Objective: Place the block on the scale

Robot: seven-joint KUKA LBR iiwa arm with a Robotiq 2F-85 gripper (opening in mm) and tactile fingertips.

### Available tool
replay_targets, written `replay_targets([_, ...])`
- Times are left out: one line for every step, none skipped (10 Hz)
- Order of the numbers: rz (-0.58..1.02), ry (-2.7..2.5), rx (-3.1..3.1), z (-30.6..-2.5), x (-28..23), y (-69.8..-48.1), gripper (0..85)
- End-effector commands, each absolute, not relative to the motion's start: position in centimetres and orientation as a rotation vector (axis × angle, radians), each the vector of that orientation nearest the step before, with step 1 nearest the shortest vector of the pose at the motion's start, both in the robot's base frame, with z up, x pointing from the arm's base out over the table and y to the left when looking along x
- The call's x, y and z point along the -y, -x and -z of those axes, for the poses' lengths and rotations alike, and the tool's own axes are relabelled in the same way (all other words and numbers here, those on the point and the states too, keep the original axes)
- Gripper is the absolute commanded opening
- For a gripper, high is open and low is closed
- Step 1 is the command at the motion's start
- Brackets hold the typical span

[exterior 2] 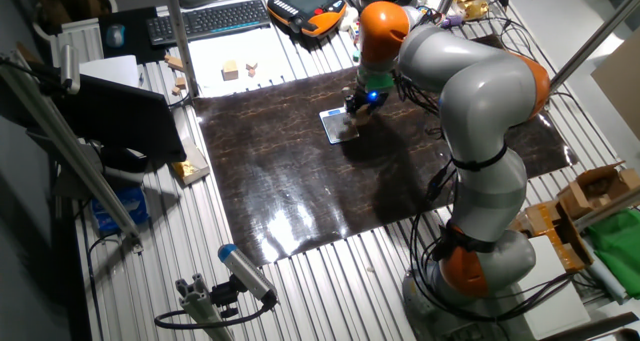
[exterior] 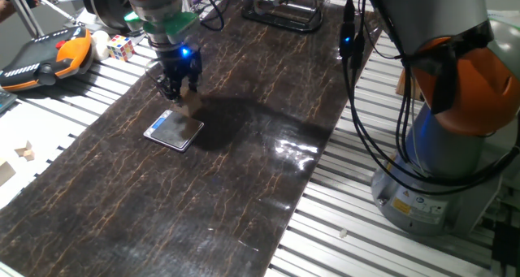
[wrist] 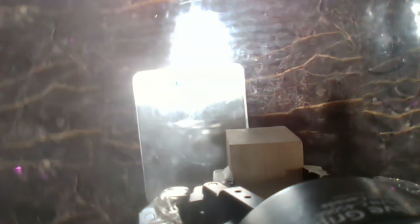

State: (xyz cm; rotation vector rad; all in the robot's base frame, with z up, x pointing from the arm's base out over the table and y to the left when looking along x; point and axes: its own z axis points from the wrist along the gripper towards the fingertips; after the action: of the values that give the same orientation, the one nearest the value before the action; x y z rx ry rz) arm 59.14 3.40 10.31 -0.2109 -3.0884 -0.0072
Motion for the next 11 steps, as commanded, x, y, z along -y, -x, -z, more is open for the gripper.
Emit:
replay_targets([0.020, 0.274, 3.087, -10.23, -3.41, -59.17, 33.0])
replay_targets([0.025, 0.286, 3.086, -10.24, -3.44, -59.14, 33.0])
replay_targets([0.022, 0.286, 3.084, -10.24, -3.44, -59.12, 33.0])
replay_targets([0.024, 0.268, 3.078, -10.13, -3.38, -59.18, 33.0])
replay_targets([0.021, 0.247, 3.076, -10.02, -3.32, -59.19, 33.3])
replay_targets([0.022, 0.240, 3.079, -10.08, -3.38, -59.12, 33.3])
replay_targets([0.018, 0.236, 3.087, -10.06, -3.36, -59.18, 33.7])
replay_targets([0.017, 0.229, 3.093, -9.94, -3.29, -59.22, 34.0])
replay_targets([0.005, 0.222, 3.091, -9.94, -3.29, -59.22, 34.3])
replay_targets([-0.009, 0.216, 3.095, -9.94, -3.29, -59.22, 34.7])
replay_targets([-0.002, 0.205, 3.089, -9.94, -3.29, -59.22, 33.3])
